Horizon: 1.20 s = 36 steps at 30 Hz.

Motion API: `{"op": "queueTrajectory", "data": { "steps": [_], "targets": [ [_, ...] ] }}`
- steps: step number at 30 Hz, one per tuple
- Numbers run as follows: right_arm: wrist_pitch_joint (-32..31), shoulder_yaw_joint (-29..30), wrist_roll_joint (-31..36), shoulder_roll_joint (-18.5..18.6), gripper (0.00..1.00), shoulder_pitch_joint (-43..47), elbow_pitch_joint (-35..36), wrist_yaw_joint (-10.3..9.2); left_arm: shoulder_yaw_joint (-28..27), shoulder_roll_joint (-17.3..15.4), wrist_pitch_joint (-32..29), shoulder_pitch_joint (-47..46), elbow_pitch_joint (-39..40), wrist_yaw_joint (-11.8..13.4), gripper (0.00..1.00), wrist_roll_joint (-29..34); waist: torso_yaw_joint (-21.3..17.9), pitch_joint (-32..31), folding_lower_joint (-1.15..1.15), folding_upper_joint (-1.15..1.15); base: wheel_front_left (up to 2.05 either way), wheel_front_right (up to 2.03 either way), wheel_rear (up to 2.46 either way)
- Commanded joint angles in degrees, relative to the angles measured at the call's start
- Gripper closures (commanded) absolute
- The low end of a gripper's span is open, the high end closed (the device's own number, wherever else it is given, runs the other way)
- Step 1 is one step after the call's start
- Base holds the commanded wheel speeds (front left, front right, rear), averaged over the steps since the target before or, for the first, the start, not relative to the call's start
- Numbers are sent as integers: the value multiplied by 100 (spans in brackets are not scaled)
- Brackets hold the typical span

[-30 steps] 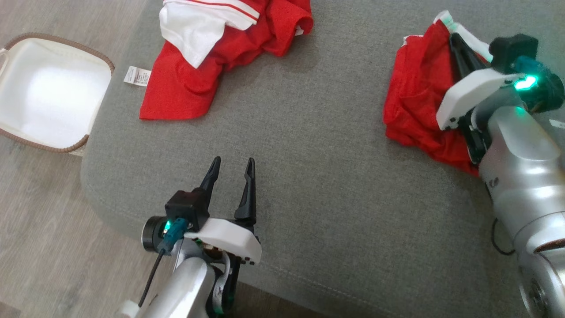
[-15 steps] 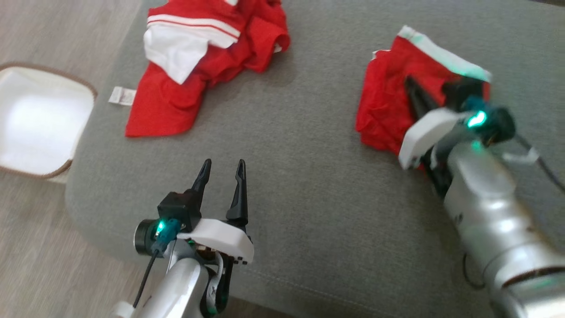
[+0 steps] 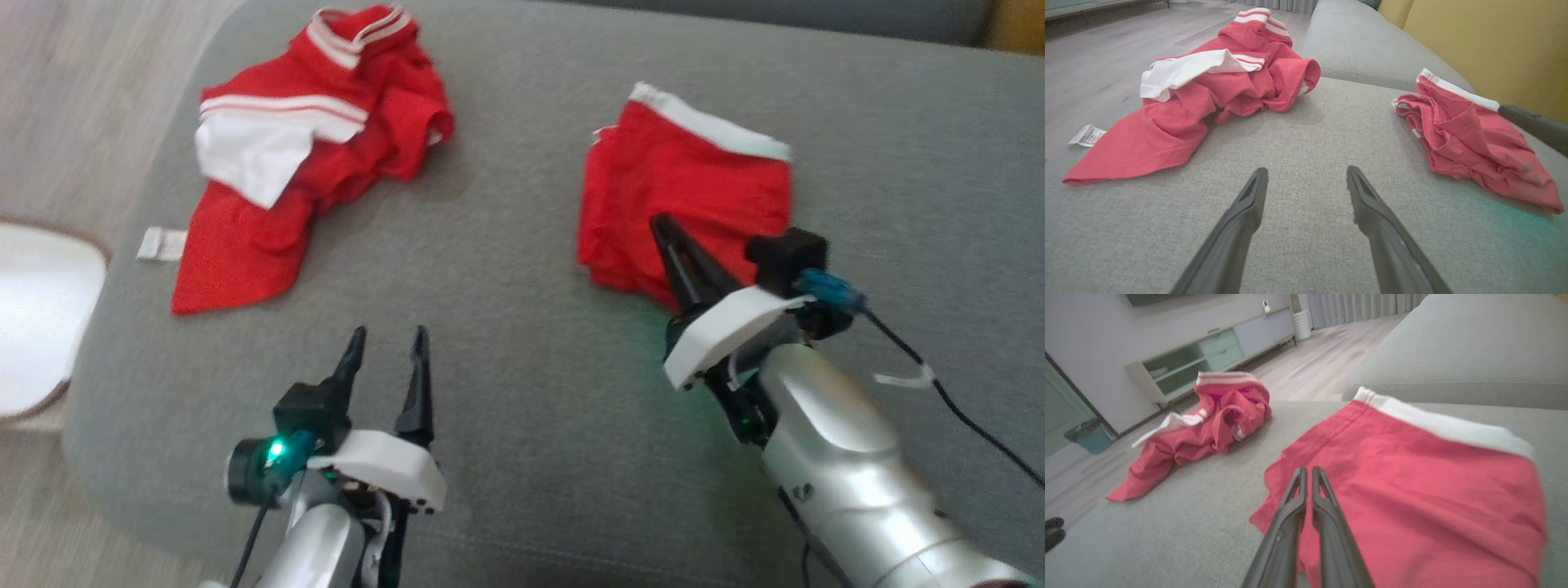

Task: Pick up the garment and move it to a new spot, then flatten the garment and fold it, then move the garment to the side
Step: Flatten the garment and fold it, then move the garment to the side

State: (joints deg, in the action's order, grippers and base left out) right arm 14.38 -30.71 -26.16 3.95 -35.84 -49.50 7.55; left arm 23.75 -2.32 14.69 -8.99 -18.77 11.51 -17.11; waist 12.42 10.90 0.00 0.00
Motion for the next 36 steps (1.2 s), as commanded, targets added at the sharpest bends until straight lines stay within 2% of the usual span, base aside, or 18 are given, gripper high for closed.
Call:
{"op": "queueTrajectory", "data": {
  "steps": [1,2,12,15,18,27,36],
  "targets": [
    [62,263,1,-106,5,157,310,-6,-308,-55,31,-24,125,-33,0,85,-321,-271,0,0,0,0,0],
    [62,496,-2,-106,0,251,353,-6,-368,-55,31,-1,110,-33,0,96,-393,-307,0,0,0,0,0],
    [62,2169,878,-100,0,954,799,-6,-970,-55,31,167,-13,-40,0,388,-1021,-434,0,0,0,0,0],
    [62,2465,1144,-104,0,1212,940,-6,-1148,-55,31,245,-79,-33,0,467,-1151,-501,0,0,0,0,0],
    [62,2701,1005,-105,0,1476,1035,-6,-1259,-55,31,341,-146,-46,0,526,-1243,-607,0,0,0,0,0],
    [62,2786,981,-106,0,1911,1043,-6,-1498,-55,31,626,-260,-79,0,599,-1407,-869,0,0,0,0,0],
    [62,2473,905,-107,0,1838,996,-6,-1393,-55,31,535,-178,-66,0,590,-1237,-664,0,0,0,0,0]
  ]
}}
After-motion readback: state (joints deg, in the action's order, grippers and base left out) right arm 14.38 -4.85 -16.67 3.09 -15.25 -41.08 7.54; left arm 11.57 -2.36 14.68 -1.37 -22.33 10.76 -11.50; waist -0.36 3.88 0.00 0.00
